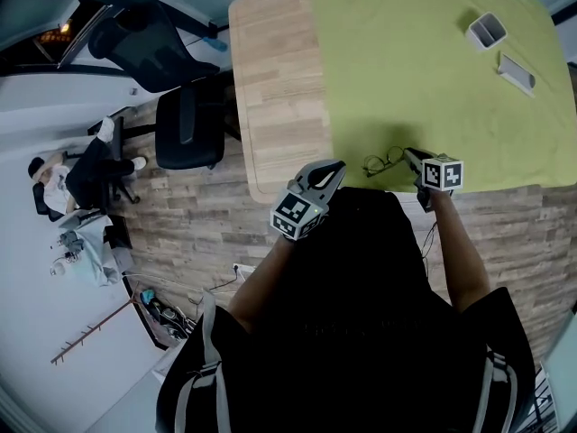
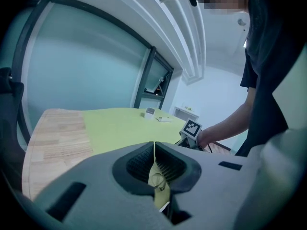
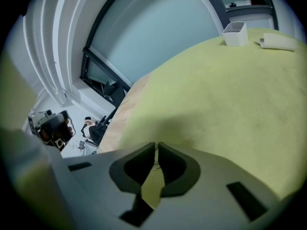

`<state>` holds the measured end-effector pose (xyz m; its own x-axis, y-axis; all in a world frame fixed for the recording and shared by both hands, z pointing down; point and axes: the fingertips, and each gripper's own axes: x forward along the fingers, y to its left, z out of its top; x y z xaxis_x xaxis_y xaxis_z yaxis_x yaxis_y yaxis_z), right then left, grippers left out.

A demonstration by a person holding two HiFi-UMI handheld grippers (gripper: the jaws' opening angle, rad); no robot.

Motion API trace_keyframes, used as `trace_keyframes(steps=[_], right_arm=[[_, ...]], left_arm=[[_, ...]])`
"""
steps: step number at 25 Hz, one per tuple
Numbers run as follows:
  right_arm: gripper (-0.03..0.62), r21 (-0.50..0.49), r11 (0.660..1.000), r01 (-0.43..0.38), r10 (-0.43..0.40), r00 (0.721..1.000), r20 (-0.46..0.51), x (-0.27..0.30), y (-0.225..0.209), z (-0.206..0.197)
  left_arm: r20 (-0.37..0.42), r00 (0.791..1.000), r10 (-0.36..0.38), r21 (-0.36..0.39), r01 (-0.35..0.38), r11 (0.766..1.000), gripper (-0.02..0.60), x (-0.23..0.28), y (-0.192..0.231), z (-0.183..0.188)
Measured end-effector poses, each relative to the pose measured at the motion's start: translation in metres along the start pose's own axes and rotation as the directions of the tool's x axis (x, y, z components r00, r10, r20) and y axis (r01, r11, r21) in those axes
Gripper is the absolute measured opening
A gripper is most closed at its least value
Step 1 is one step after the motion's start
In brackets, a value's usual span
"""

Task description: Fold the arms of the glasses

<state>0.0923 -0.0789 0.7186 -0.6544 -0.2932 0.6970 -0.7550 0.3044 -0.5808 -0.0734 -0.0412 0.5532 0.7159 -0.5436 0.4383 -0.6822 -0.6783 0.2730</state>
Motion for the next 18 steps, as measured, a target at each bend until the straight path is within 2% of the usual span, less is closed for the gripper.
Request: trace_keyframes(steps=[7, 10, 13, 15, 18], right_arm=[[0.031, -0.014, 1.0, 0.01, -0.011, 0.999, -0.035, 0.01, -0.008, -0.003], [0.032, -0.018, 1.0, 0.012, -0.012, 1.0, 0.008, 0.004, -0.002, 0.006], [0.034, -0.039, 0.999, -0.036, 0.037, 0.999, 0.016, 0.003, 0.017, 0.009], [0.034, -0.088, 0.995, -0.045, 0.045, 0.999, -0.006, 0.008, 0.026, 0.006], [0.034, -0.208, 0.978, 0.023, -0.036, 0.998, -0.055, 0.019, 0.023, -0.001]], left_arm=[[0.002, 1.0, 0.027, -0.007, -0.027, 1.0, 0.025, -0.005, 0.006, -0.004], [0.004, 0.999, 0.037, -0.012, -0.037, 0.999, 0.025, -0.006, 0.008, -0.004], [0.004, 0.999, 0.039, -0.015, -0.039, 0.999, 0.025, -0.006, 0.008, -0.005], [0.005, 0.999, 0.039, -0.019, -0.039, 0.999, 0.025, -0.005, 0.007, -0.007], [-0.004, 0.999, 0.037, -0.019, -0.038, 0.999, 0.025, -0.005, 0.005, -0.009]])
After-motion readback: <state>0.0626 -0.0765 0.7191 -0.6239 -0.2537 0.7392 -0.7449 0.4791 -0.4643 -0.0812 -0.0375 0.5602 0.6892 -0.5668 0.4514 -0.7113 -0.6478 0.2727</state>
